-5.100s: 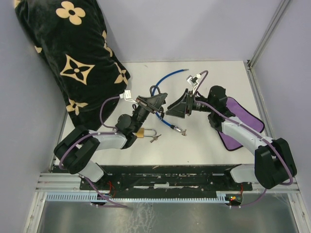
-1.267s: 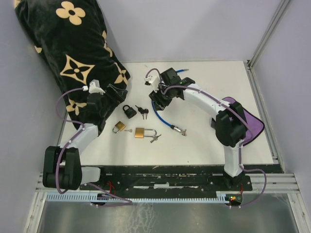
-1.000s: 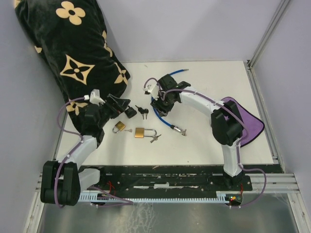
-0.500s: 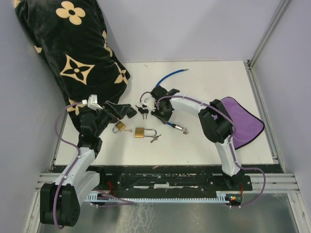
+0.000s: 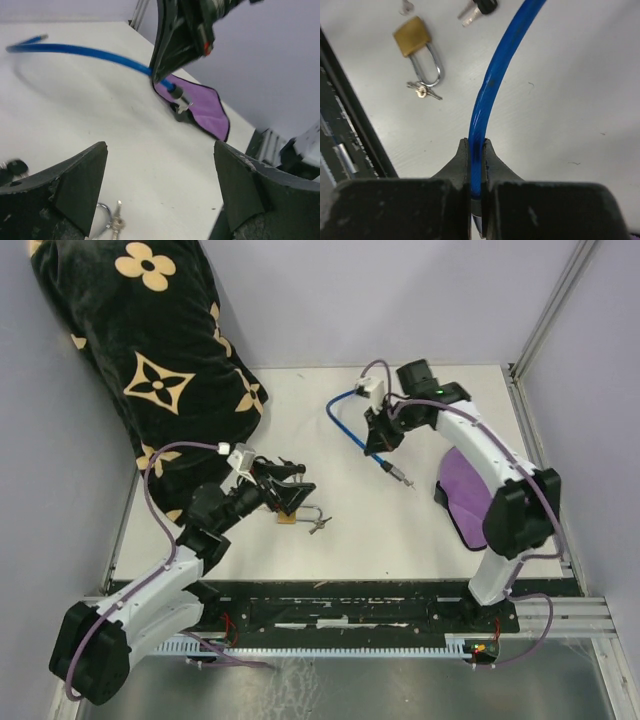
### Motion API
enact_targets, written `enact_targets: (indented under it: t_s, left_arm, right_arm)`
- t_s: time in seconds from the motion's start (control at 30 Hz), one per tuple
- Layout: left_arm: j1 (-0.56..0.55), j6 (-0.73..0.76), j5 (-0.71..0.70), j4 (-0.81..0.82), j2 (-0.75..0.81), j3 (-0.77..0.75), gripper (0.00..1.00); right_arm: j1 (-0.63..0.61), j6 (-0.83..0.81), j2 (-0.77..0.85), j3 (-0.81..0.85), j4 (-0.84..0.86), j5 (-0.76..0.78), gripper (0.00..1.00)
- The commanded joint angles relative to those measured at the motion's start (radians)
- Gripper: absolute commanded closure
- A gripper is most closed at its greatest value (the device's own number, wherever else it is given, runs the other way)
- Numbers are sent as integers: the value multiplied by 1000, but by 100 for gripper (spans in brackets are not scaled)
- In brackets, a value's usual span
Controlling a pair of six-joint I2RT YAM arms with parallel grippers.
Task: Lock with the key
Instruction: Pick up the lock from the center of the board.
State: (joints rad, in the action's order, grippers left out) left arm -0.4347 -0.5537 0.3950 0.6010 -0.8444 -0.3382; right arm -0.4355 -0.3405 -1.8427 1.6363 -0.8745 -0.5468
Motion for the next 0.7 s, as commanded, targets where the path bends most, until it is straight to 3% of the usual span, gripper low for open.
enact_targets:
  t_s: [0.0,0.13,0.37,0.47,0.67]
  left_arm:
    - [-93,415,-17,153,-64,-97,8]
    - [-107,768,125,114,-132,-209,6]
    - [-110,1330,362,-301,-335,-611,7]
    - [-118,1503,392,-555,-422,-785,9]
    - [-187,1693,355,-871,-575,-1007,11]
  right_arm:
    - [78,18,175,33,-47,-361,98]
    - [160,44,269,16,-47,-513,98]
    - [190,-29,345,4,-128,-607,98]
    - [190,-85,362,3,-177,-617,98]
    - [190,-134,375,7,-231,-666,98]
